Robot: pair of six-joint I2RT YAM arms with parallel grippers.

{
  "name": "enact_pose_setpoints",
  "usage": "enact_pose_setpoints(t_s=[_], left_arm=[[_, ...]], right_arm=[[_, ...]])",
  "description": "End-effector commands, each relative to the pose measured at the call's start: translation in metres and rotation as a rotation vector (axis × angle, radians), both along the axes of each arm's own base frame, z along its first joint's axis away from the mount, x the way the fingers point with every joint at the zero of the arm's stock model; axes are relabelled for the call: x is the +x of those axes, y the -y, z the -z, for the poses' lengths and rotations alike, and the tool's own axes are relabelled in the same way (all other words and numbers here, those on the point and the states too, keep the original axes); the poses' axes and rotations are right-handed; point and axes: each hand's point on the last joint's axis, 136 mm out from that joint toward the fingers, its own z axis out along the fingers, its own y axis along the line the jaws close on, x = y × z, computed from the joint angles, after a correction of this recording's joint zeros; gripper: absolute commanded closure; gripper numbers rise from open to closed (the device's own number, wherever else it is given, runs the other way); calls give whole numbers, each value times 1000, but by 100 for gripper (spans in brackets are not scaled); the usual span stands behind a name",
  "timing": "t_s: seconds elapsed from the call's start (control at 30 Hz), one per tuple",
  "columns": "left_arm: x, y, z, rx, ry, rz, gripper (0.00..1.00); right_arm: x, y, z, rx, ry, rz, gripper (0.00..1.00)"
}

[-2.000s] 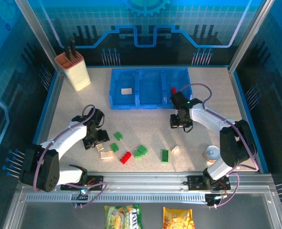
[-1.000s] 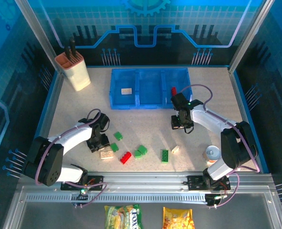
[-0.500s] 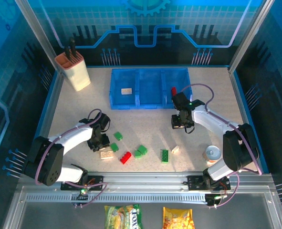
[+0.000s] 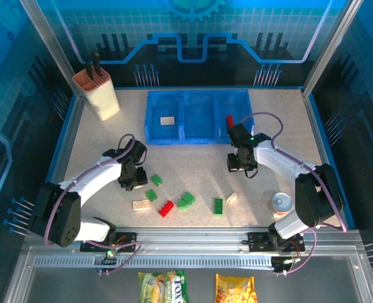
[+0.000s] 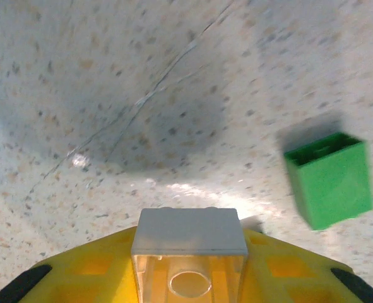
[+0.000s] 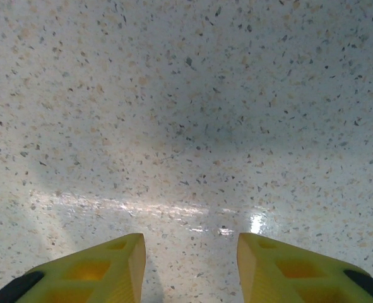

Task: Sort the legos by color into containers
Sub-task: Pick up the lego from the bottom-left of the table, then place the lego in the container.

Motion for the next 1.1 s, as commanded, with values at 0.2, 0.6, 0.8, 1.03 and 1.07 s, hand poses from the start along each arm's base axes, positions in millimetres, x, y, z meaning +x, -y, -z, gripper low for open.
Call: enact_pose_setpoints(t_s=[0.2,0.6,0.8,1.03,1.07], left_arm=[[50,21,-28,0,40,116,64],[124,43,-55,31,81,223,64],[161,55,-65,48,99,302,64],[199,68,-69,61,107,374,64],[203,70,-66,64,99,383,64]], right_arm=[[-12,8,1,-35,-15,7,56],[-24,16,4,-52,-32,20,56],[-29,20,3,-58,-29,26,56],[-34,24,0,-69,-33,28,56],[-35,24,0,-69,-32,27,56]])
